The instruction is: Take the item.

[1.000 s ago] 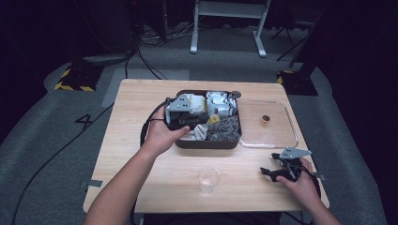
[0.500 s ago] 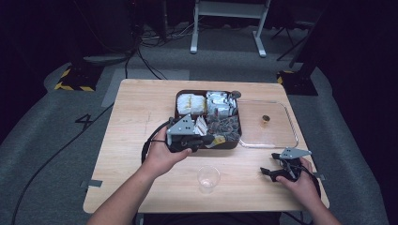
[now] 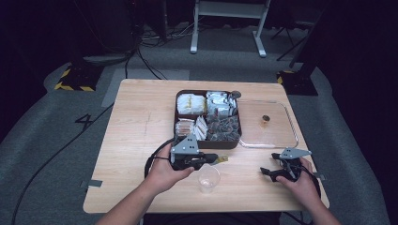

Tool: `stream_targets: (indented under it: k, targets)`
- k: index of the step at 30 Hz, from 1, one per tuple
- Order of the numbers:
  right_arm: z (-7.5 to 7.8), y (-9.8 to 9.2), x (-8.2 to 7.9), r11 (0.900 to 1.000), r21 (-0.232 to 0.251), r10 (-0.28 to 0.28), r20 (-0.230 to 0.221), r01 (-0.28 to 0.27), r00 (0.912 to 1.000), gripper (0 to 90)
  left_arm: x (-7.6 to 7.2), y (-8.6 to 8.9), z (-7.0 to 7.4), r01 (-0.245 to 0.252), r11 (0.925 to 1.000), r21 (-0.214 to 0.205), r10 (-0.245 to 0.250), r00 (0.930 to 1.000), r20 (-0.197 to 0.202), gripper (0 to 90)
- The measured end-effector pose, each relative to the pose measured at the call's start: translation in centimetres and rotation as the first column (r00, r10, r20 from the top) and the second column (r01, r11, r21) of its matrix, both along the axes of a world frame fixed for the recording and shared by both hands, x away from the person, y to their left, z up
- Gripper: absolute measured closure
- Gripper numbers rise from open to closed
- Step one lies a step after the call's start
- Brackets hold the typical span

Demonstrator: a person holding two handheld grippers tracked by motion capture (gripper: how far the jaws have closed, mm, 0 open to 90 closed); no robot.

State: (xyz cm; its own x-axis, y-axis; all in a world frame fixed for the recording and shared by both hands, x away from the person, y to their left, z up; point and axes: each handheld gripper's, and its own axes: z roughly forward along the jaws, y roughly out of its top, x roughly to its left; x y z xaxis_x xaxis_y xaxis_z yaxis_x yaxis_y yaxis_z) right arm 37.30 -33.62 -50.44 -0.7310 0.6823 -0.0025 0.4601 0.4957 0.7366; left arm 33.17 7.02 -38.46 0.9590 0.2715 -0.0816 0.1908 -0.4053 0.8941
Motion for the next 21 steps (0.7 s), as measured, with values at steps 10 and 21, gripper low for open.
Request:
stream_targets:
  k: [10, 21]
  targets:
    - [0.0, 0.0, 0.0, 1.0000, 0.000, 0.000, 0.000, 0.000, 1.0000, 14.8, -0.9, -0.1, -1.9, 0.011, 0.9997, 0.020, -0.010, 0.9996, -0.027, 90.0]
    - [0.0, 0.0, 0.0, 1.0000, 0.000, 0.000, 0.000, 0.000, 1.0000, 14.7, -1.1, -0.2, -2.9, 0.006, 0.9988, 0.049, -0.005, 0.9996, -0.028, 90.0]
